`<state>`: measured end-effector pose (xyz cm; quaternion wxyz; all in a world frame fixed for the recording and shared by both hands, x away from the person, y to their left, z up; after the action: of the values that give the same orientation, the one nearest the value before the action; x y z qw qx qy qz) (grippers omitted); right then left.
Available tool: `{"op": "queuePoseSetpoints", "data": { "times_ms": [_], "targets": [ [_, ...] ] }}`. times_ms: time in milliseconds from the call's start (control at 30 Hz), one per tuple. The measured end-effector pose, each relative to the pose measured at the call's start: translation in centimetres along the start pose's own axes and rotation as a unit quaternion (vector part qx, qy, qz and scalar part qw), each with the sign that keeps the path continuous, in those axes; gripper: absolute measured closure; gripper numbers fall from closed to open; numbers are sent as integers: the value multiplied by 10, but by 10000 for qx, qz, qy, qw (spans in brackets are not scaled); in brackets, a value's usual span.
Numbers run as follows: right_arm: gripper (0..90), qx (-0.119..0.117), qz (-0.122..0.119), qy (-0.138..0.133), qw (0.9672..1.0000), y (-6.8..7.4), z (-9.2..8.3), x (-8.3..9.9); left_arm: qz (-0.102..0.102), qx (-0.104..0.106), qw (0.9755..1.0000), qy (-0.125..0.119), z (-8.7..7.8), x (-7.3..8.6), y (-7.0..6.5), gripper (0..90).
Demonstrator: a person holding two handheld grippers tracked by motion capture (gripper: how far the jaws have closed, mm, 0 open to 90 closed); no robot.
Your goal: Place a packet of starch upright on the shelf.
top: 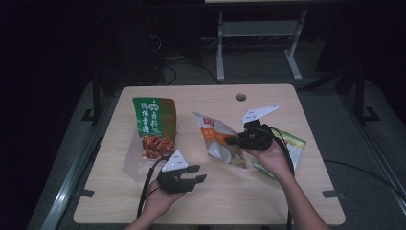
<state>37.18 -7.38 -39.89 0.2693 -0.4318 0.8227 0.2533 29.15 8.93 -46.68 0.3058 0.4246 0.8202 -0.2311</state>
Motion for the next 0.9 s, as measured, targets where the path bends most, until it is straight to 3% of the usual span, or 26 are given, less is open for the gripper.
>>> {"op": "queuePoseSetpoints", "data": {
  "times_ms": [200,333,467,900],
  "targets": [
    [900,70,33,-87,9999,-6,-2,-14,-29,177,9998,-1,-4,8,-4,511],
    [900,129,44,-124,9998,-9,-2,-25,88,168,9998,11,-6,11,-6,476],
    [900,139,24,-194,9997,-12,0,-37,50,211,9998,-20,-8,14,-6,453],
    [900,-20,-170,-220,9996,-13,28,-89,127,192,9997,-64,-12,17,-6,404]
  ]
}}
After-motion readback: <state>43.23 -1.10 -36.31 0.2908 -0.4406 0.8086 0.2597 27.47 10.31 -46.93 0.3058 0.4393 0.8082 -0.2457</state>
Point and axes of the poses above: each handheld gripper's, and its own axes: z roughly forward along the jaws, x roughly out of its underside, y roughly to its left, the point moved 8 cm from there along z, roughly forward along the jaws, and after that the axes turned 11 degrees about y, right-handed, at the moved point
